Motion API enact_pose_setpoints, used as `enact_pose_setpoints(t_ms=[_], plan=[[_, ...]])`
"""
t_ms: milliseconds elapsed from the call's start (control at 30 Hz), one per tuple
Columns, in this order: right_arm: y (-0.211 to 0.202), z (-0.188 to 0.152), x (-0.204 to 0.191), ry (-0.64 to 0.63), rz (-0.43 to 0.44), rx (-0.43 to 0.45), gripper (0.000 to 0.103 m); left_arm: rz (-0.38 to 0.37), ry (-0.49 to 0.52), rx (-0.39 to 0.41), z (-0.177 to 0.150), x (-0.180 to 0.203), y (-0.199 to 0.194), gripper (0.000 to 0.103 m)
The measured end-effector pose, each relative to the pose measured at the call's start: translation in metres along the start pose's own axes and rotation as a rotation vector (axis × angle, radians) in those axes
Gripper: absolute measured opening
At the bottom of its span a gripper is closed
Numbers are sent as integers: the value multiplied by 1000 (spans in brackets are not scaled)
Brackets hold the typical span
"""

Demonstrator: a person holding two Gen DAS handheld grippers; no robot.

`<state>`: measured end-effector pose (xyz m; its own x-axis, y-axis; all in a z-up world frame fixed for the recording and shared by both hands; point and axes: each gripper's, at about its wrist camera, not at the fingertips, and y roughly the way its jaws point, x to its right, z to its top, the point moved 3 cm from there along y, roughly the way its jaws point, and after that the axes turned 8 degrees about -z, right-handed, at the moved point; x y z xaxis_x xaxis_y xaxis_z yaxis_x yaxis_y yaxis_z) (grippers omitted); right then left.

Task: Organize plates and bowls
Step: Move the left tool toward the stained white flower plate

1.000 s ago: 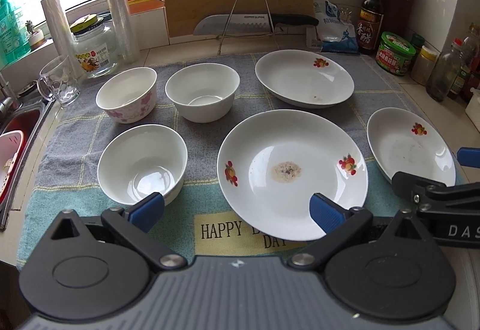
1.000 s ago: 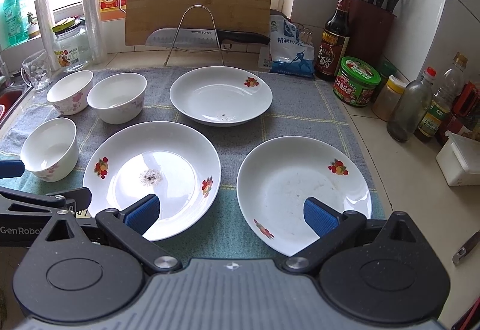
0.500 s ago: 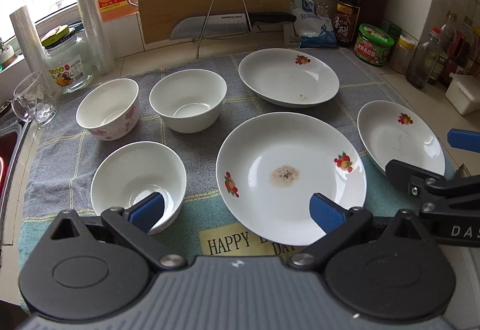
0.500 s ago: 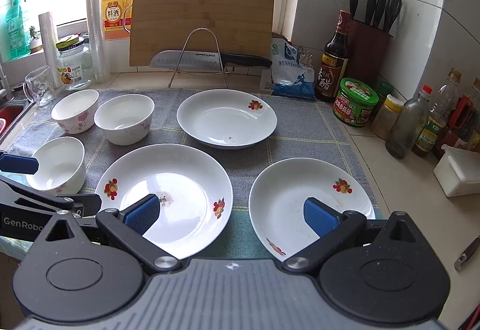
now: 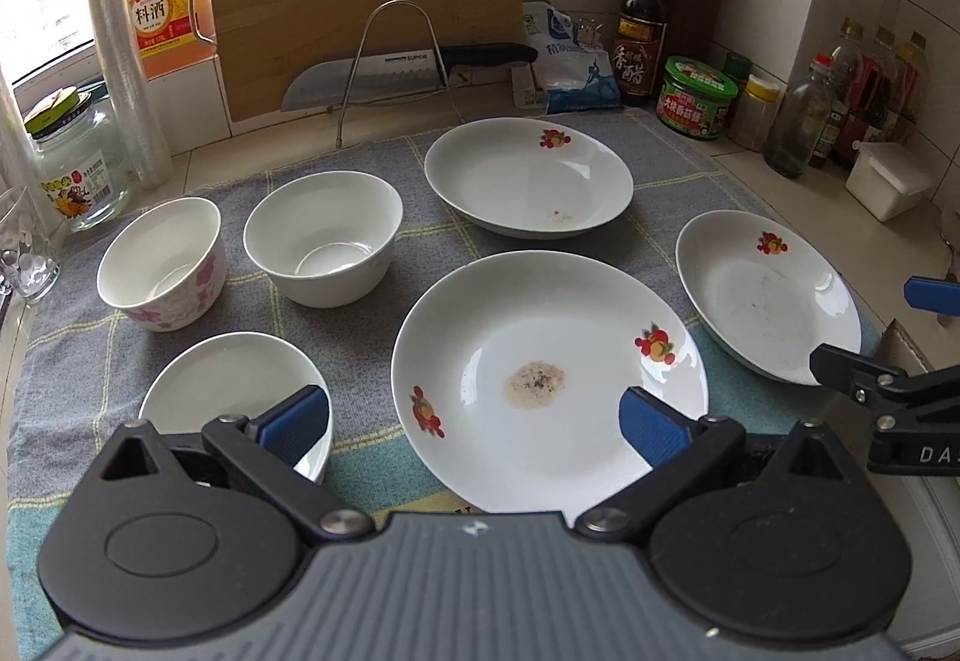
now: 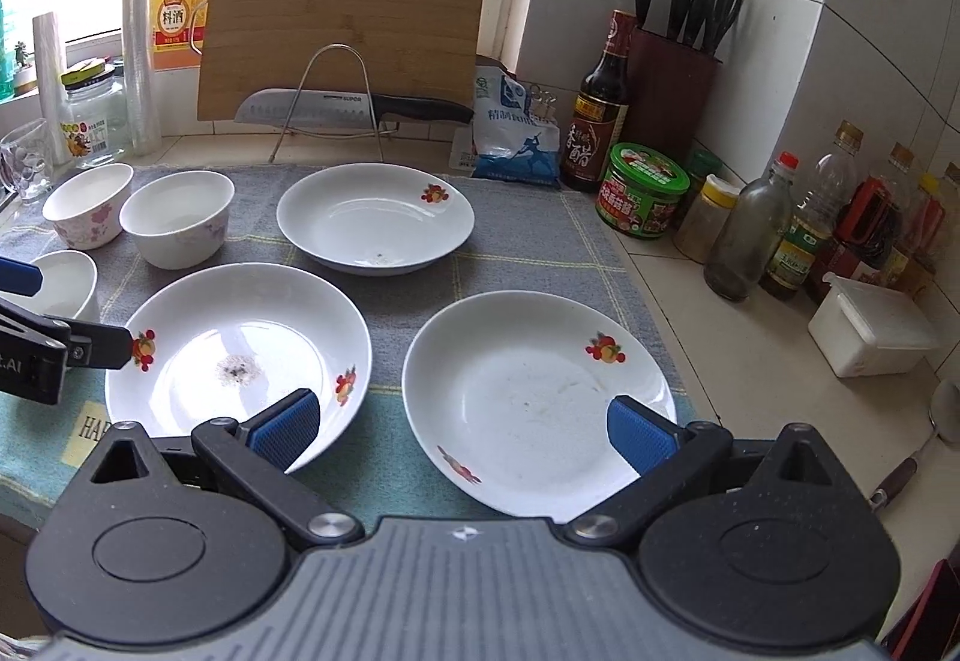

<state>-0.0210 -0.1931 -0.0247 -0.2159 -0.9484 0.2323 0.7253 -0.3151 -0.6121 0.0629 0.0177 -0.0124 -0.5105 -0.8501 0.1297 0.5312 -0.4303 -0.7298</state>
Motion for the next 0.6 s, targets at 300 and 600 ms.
enact_pose_setpoints(t_ms=[300, 600], plan=[[47, -45, 38, 42, 19, -77, 103, -73, 17, 10, 17, 21, 17, 102], [93, -68, 53, 35, 107, -109, 103, -91, 96, -40, 40, 51, 46, 102]])
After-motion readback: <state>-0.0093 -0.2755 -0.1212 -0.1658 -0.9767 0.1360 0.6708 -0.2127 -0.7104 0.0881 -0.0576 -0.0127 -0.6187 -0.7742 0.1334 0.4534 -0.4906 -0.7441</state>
